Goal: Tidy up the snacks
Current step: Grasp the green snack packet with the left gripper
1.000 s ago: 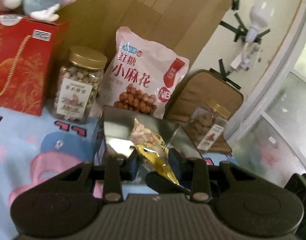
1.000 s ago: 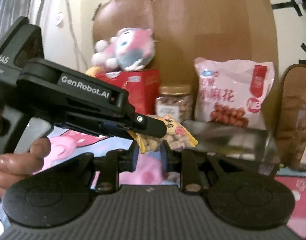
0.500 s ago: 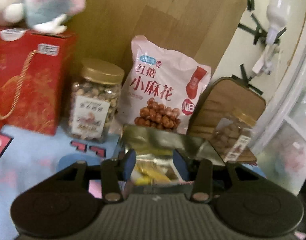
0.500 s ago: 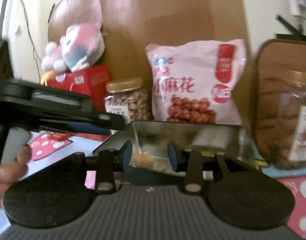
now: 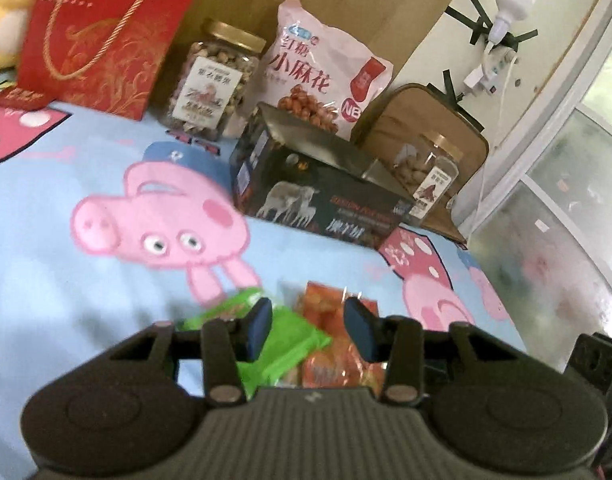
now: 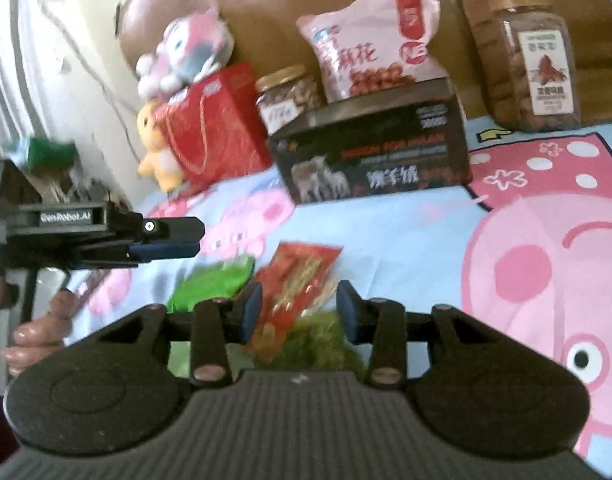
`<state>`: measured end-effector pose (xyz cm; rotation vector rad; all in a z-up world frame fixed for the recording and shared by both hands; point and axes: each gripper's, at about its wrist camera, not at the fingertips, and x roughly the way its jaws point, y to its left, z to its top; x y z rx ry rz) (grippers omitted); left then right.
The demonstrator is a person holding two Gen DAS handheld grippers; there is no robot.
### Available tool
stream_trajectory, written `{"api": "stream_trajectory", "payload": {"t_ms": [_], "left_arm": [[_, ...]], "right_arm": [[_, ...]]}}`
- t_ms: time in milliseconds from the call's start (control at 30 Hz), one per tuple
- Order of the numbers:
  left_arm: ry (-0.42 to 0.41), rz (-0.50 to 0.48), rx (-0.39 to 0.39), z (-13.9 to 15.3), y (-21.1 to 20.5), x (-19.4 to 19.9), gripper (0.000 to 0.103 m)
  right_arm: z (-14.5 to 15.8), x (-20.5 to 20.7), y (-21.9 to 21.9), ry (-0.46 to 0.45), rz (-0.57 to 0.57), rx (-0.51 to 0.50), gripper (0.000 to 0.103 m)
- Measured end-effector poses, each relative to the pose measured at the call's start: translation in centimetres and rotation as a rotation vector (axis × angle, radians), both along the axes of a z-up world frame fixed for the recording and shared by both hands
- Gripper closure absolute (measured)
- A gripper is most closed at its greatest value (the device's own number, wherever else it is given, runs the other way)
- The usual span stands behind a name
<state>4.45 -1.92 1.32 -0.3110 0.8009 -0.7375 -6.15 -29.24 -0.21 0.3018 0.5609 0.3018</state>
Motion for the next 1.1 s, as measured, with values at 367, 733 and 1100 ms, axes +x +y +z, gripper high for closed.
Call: {"api": "stream_trajectory", "payload": {"t_ms": [367, 733, 1100], "left_arm": [[0.083, 0.139, 0.003, -1.6, 5.0, -0.1, 0.063], [0.263, 0.082, -0.128, -4.2, 3.7, 2.1, 0.061], [0.232, 0.23, -0.171, -3.1, 9.9, 3.0, 0.061]], "right_arm": [[1.2, -0.3, 4.5, -0.133, -0.052, -0.288, 0.06], [0.1, 4.4, 8.9, -0.048, 0.175, -0.339, 0.06], [1.8, 3.3, 10.4, -0.121, 0.316, -0.286, 0.062]]}}
